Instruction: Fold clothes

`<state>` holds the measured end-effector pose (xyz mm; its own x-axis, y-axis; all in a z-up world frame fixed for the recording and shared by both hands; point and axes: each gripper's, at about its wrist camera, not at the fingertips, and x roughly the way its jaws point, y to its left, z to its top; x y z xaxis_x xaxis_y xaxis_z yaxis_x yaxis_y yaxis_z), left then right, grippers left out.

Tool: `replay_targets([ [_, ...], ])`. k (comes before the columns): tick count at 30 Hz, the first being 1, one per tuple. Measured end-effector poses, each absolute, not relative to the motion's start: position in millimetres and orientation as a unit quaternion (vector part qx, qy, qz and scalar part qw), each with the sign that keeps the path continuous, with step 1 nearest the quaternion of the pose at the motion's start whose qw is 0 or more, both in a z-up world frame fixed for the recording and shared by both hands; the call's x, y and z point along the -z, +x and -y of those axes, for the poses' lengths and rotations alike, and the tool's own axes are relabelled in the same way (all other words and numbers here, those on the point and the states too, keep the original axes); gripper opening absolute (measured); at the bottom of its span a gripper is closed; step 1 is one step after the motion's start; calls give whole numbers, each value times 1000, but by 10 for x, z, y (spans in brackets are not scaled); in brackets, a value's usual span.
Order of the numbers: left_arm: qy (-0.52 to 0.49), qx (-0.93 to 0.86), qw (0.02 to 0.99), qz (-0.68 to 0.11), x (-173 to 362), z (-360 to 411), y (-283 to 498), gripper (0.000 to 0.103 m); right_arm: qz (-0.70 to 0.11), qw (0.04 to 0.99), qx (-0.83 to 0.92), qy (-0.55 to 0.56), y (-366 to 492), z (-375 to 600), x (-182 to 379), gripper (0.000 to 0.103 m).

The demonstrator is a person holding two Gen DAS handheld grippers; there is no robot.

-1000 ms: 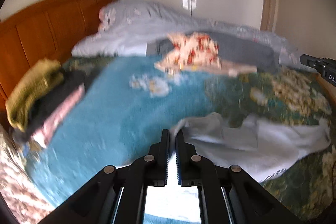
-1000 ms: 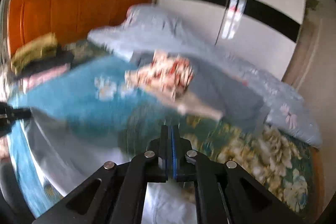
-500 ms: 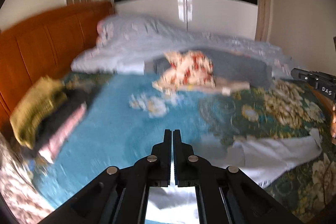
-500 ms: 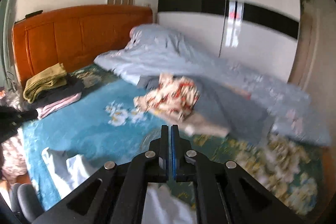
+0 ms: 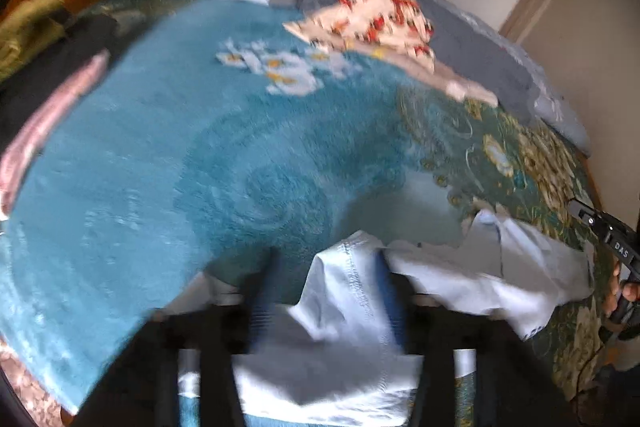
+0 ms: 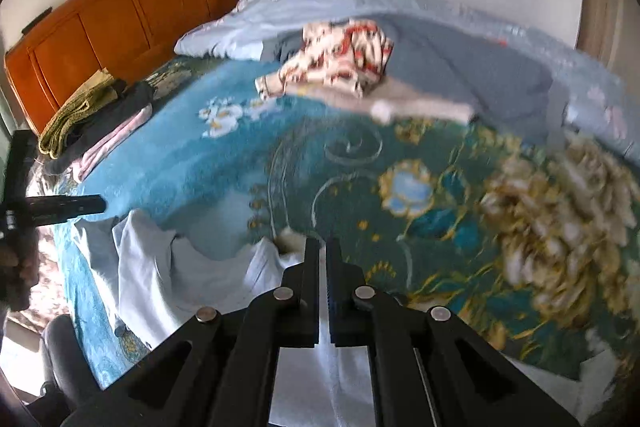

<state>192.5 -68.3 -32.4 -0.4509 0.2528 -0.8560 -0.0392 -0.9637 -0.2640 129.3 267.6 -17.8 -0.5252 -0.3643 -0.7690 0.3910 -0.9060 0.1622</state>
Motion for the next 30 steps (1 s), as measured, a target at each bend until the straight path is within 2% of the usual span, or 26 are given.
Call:
replay_targets([
  [1,-525,-841,93,95,399,676,1891,60,-7,217,870,443,1273,-2700,238,5],
  [2,-534,-836,98,85,481,674,1863,60,1,217,867,449,1254,-2726,291,14],
  [3,-540,-831,103,81,540,675,1842,60,8,216,864,455,1236,-2752,345,30],
  [5,-553,-819,121,90,677,685,1798,60,20,223,858,462,1221,-2786,423,41],
  [7,-561,-809,140,108,786,703,1769,57,29,233,850,472,1197,-2796,522,41],
  [8,-561,-807,146,114,813,706,1771,53,29,232,847,477,1181,-2801,563,41],
  [9,-560,-806,151,119,835,707,1778,47,29,229,846,480,1162,-2808,600,41],
  [10,-559,-805,158,123,847,697,1798,32,29,227,845,484,1145,-2815,631,41],
  [11,-560,-802,166,126,860,677,1823,21,32,226,842,489,1126,-2829,665,41],
  [14,-560,-804,172,104,872,552,1936,11,44,228,831,506,1050,-2869,780,41],
  [22,-546,-810,166,133,880,589,2226,7,15,263,804,533,844,-2575,1015,42],
  [25,-544,-812,159,136,879,593,2268,7,24,270,796,541,764,-2483,1078,50],
  [30,-539,-819,145,131,872,560,2288,7,-59,253,803,536,911,-2276,1067,52],
])
